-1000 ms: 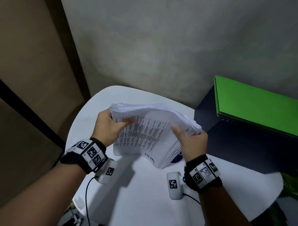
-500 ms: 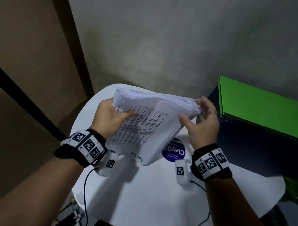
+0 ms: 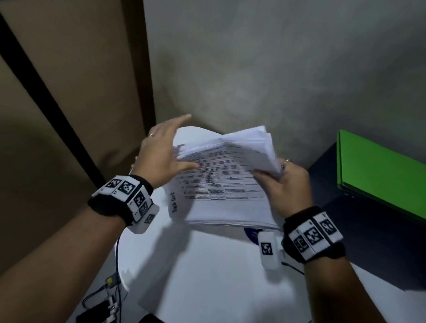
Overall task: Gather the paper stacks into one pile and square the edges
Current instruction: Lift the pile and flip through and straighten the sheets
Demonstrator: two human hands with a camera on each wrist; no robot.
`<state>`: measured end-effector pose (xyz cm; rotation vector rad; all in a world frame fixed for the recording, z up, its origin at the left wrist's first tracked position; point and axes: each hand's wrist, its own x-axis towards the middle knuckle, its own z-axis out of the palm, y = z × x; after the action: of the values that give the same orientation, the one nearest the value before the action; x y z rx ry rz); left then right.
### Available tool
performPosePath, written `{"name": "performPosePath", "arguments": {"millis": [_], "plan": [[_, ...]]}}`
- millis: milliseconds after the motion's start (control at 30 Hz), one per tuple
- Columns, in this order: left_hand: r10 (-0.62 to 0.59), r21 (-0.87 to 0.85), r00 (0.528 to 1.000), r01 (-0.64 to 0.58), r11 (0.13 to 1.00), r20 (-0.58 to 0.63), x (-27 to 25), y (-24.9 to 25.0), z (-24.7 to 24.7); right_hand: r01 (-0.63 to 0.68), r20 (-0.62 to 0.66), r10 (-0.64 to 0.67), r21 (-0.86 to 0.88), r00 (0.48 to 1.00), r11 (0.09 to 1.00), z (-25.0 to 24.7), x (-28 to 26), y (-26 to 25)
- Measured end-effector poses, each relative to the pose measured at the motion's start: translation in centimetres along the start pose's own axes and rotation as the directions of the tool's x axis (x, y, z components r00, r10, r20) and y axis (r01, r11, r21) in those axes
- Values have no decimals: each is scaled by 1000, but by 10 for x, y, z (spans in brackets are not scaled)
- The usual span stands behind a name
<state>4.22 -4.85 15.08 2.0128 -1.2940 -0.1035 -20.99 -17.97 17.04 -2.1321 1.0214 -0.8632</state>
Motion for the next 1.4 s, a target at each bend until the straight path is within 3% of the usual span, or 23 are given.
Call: {"name": "performPosePath", "arguments": {"millis": [67, 100, 167, 200, 233, 267, 367, 433, 500, 533, 633, 767, 1033, 1167, 1233, 1333, 1400], "plan": [[-193, -98, 976, 183, 978, -99, -11, -24, 5, -128, -35, 139, 224, 990, 966, -9, -7, 12], [-315, -267, 945, 281, 922, -92, -14, -36, 12, -155, -32, 173, 300, 984, 941, -11, -10, 18], [-544, -615, 836, 466, 636, 72, -22, -46, 26, -189, -27, 218, 405, 976, 895, -10, -15, 27], [-586, -709, 789, 520, 477, 185, -25, -50, 32, -203, -29, 240, 442, 970, 874, -8, -16, 30], [-566, -749, 776, 544, 378, 278, -27, -59, 38, -218, -24, 259, 470, 966, 855, -7, -18, 34], [-506, -747, 782, 570, 343, 364, -28, -60, 38, -232, -20, 274, 479, 961, 847, -6, -20, 40], [-301, -718, 821, 570, 399, 484, -29, -57, 39, -271, -17, 317, 476, 948, 837, -7, -26, 54], [-349, -689, 857, 514, 511, 380, -27, -51, 42, -294, -47, 362, 492, 931, 819, -7, -33, 62], [-390, -644, 900, 417, 641, 195, -28, -38, 48, -305, -94, 399, 495, 912, 814, -7, -41, 69], [-392, -650, 911, 374, 661, 126, -31, -31, 53, -304, -121, 407, 486, 905, 820, -5, -46, 74], [-363, -677, 926, 332, 657, 103, -45, -26, 67, -361, -156, 496, 508, 854, 782, 4, -71, 89], [-358, -631, 900, 432, 644, 251, -68, -48, 87, -460, -94, 596, 544, 798, 702, 19, -104, 110], [-322, -623, 920, 389, 679, 223, -70, -54, 89, -417, -93, 545, 541, 833, 730, 9, -105, 109], [-283, -586, 915, 401, 704, 287, -77, -58, 88, -419, -111, 540, 510, 834, 751, 9, -105, 112], [-266, -613, 932, 362, 702, 245, -75, -53, 85, -397, -156, 521, 478, 840, 783, 9, -101, 108], [-296, -724, 947, 291, 625, 125, -70, -40, 81, -363, -197, 522, 520, 830, 773, 8, -95, 97], [-323, -725, 944, 273, 632, 74, -67, -31, 80, -322, -234, 508, 543, 829, 776, 8, -92, 90]]}}
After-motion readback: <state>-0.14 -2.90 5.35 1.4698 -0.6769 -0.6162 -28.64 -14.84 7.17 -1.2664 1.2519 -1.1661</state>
